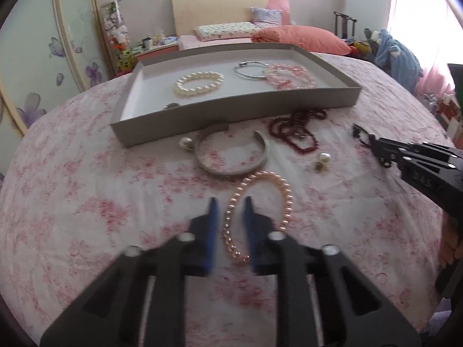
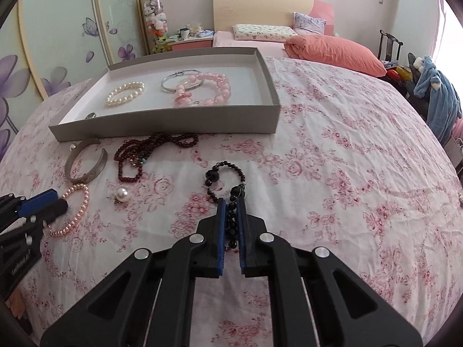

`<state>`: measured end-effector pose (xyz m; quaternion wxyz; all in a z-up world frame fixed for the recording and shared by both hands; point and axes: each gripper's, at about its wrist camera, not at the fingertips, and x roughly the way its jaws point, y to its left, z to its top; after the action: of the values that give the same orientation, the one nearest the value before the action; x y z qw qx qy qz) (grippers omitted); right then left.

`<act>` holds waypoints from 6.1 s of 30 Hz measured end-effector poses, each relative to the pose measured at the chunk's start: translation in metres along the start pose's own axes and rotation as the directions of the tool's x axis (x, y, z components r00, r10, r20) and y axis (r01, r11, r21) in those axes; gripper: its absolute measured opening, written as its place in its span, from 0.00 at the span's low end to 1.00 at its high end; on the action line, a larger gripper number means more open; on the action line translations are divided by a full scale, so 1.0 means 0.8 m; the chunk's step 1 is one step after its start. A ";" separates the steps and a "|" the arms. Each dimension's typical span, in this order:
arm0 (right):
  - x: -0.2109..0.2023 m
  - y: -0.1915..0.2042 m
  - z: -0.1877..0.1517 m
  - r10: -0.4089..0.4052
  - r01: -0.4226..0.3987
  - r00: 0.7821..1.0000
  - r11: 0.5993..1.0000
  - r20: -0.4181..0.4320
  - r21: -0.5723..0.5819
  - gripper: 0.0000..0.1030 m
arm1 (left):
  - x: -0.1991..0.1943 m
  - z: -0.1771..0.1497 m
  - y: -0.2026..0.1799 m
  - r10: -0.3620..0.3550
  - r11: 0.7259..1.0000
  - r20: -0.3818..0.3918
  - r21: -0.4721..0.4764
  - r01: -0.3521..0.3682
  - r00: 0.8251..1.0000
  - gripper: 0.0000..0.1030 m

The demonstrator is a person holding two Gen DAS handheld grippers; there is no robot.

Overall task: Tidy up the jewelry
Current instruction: 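Grasp the black bead bracelet with the right tool while the left tool approaches the pink pearl bracelet, then grasp the pink pearl bracelet with the left tool while the right tool holds the black bracelet, then carry the pink pearl bracelet with the left tool while the right tool carries the black bracelet, then lower the pink pearl bracelet into the tray with the left tool while the right tool releases the black bracelet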

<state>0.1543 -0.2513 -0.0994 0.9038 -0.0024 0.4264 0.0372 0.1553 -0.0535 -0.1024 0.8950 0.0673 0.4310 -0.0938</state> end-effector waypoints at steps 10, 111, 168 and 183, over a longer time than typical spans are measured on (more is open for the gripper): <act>-0.002 0.015 -0.002 0.055 -0.055 0.998 0.998 -0.004 -0.021 0.08 | -0.006 -0.008 0.051 0.056 0.994 -0.006 -0.091 -0.056 0.998 0.13; -0.072 -0.004 0.007 0.129 -0.149 0.966 0.986 0.223 0.071 0.12 | -0.115 0.003 0.077 0.034 0.970 0.293 -0.242 0.040 0.956 0.06; -0.195 0.062 0.031 0.065 -0.063 0.737 0.998 0.673 -0.027 0.12 | -0.206 0.028 0.020 0.089 0.991 0.584 -0.135 -0.011 0.807 0.06; -0.090 0.052 0.109 0.057 -0.084 0.832 0.996 0.552 0.025 0.12 | -0.101 0.110 0.052 0.058 0.987 0.516 -0.156 0.027 0.855 0.06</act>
<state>0.1727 -0.2118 0.0129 0.9859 0.0458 0.1493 0.0594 0.1824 -0.0220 0.0172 0.9811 -0.0277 0.1793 -0.0667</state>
